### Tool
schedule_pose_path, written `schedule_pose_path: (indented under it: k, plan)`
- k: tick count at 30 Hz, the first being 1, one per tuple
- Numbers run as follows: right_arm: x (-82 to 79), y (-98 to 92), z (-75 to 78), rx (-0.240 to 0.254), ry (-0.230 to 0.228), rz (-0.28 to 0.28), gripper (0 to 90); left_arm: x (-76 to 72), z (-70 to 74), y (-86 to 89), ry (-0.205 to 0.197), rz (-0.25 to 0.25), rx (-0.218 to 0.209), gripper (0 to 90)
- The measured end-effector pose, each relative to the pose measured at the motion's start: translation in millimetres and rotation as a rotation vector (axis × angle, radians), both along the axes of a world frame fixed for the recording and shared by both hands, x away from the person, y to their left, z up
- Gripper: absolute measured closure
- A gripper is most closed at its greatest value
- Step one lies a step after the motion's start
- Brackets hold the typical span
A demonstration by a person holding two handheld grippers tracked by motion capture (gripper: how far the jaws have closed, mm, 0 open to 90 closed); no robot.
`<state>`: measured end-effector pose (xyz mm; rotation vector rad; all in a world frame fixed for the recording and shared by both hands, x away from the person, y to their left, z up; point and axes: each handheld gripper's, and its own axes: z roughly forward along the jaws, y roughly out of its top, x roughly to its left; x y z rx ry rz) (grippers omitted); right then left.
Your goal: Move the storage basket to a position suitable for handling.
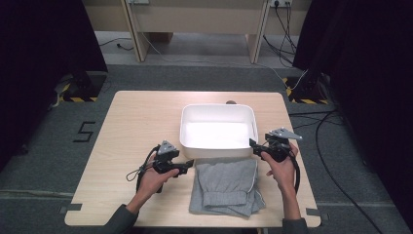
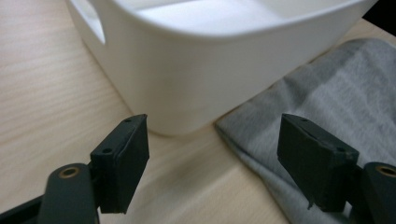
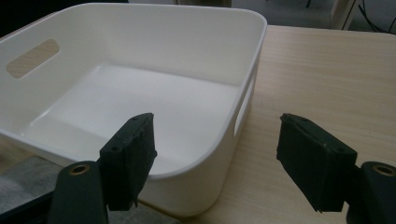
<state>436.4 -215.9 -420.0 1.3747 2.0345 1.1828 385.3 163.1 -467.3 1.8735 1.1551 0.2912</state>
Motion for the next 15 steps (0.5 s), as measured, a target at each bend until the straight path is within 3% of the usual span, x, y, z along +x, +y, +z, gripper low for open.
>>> schedule_pose_path:
  k: [9, 15]
  plan:
    - [-15.4, -5.1, 3.6, -0.008, -0.011, 0.018, 27.6, -18.1, -0.5, 22.1, -0.001, 0.022, -0.003, 21.9]
    - [-35.6, -9.5, 4.9, -0.011, -0.026, 0.035, 26.8, -39.7, 0.1, 30.5, -0.012, 0.013, 0.005, 19.9]
